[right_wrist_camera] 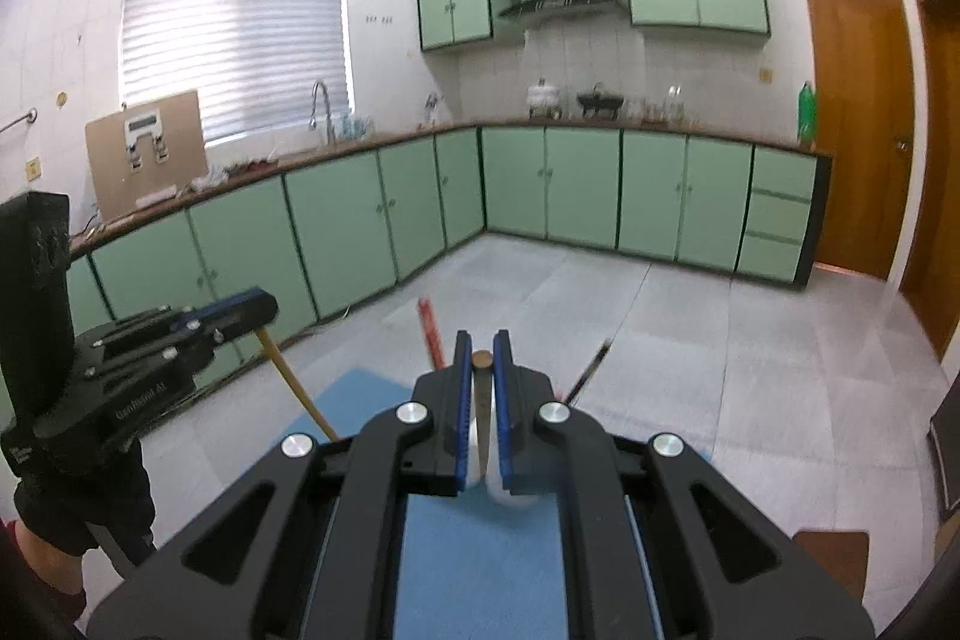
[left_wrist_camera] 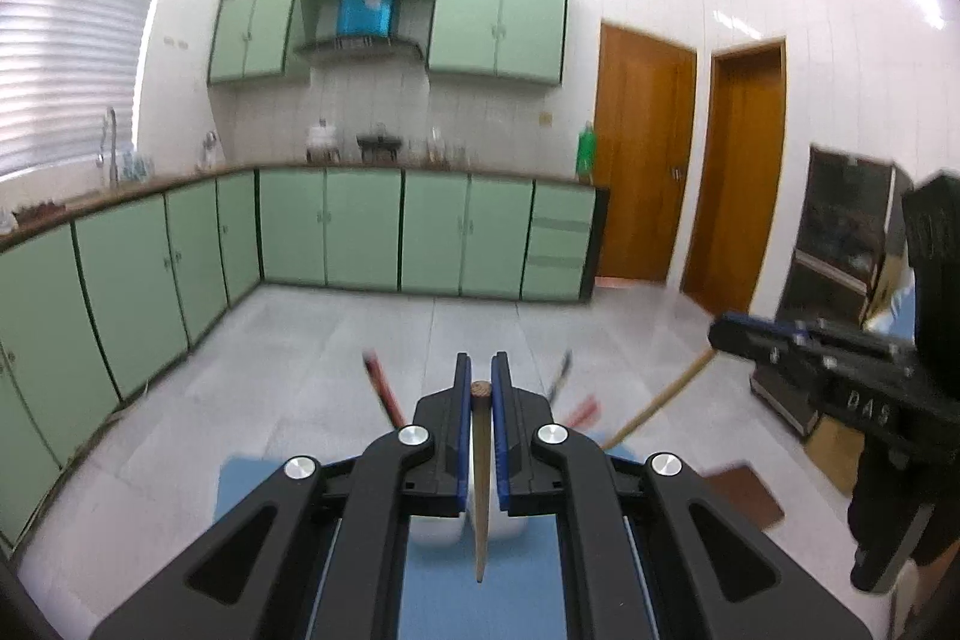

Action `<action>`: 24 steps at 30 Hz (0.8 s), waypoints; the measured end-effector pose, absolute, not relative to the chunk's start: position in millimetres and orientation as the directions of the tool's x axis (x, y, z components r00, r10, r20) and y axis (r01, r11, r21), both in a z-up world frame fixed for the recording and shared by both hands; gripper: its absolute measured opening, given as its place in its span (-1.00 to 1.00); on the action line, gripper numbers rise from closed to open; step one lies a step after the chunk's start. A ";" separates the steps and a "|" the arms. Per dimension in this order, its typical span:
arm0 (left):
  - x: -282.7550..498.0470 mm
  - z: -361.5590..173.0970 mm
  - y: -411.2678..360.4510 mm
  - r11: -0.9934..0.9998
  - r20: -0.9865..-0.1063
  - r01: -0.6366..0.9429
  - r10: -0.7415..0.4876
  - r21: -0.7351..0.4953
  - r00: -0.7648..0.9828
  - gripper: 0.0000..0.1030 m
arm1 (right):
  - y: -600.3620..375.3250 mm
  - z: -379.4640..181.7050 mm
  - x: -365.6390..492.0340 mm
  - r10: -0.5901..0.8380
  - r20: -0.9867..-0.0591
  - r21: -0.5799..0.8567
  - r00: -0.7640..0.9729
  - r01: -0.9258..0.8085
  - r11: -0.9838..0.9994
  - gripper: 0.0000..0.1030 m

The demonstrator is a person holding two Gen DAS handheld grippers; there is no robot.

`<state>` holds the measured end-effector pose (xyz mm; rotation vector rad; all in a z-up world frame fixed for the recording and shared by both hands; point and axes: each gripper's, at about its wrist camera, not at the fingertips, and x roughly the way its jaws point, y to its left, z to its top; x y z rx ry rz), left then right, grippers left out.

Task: Organize utensils
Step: 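Lift both plain chopsticks and carry them over the white holder, then lower the plain chopsticks into the holder and open both tools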

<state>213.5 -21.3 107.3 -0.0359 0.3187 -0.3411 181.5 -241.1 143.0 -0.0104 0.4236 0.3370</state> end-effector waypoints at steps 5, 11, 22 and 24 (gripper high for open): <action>249.1 140.1 -27.3 0.955 -0.203 0.286 -0.296 -0.078 0.933 -0.88 | -244.4 159.7 211.2 0.285 -0.369 0.049 0.885 -0.288 0.956 -0.88; 306.1 117.0 -38.6 0.967 -0.249 0.244 -0.254 -0.071 0.935 -0.88 | -243.2 138.8 254.8 0.235 -0.417 0.031 0.878 -0.244 0.969 -0.88; 347.4 35.7 -45.7 0.962 -0.438 0.249 -0.272 -0.111 0.856 -0.60 | -227.6 89.6 289.2 0.238 -0.554 0.046 0.798 -0.256 0.966 -0.84; 340.4 32.0 -42.0 0.962 -0.440 0.249 -0.273 -0.113 0.856 -0.45 | -227.0 84.1 282.3 0.227 -0.547 0.048 0.806 -0.240 0.970 -0.74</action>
